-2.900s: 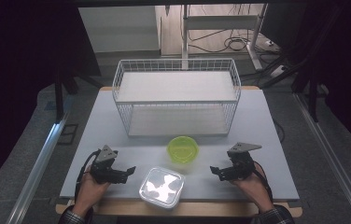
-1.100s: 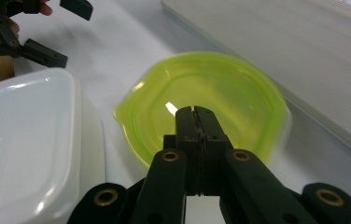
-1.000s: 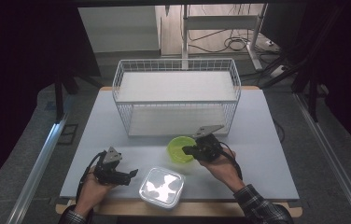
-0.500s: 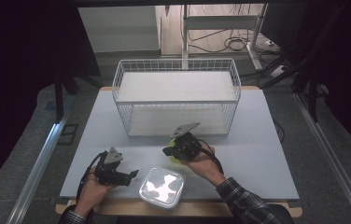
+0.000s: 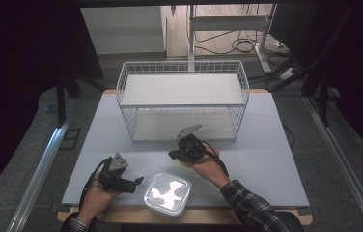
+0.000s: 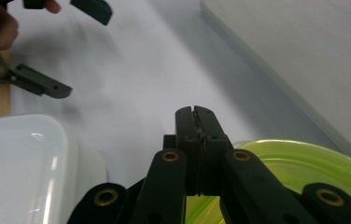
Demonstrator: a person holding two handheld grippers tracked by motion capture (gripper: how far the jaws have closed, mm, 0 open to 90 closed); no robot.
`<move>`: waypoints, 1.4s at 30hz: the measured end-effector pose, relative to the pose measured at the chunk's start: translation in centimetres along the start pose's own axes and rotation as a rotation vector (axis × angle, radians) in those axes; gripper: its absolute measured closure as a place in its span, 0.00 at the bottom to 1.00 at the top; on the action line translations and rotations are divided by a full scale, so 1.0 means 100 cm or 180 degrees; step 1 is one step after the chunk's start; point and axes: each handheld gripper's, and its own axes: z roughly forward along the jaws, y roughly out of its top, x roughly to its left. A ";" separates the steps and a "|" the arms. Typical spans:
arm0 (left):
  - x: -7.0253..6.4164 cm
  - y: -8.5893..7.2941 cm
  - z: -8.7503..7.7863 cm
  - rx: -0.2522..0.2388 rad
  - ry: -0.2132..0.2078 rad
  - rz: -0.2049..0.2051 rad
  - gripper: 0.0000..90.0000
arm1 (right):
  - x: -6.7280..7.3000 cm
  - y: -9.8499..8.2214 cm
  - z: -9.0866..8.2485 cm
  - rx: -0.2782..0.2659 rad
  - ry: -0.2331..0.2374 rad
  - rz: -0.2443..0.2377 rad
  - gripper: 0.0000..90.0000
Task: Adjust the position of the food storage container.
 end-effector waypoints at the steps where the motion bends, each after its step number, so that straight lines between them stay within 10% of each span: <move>1: 0.000 0.000 0.000 0.0004 0.0003 0.0000 0.07 | -0.006 -0.002 -0.003 -0.0016 -0.0062 0.0024 0.99; 42: -0.003 0.001 0.002 0.0066 0.0005 0.0013 0.08 | -0.051 -0.087 -0.103 -0.0060 -0.0735 0.0632 0.98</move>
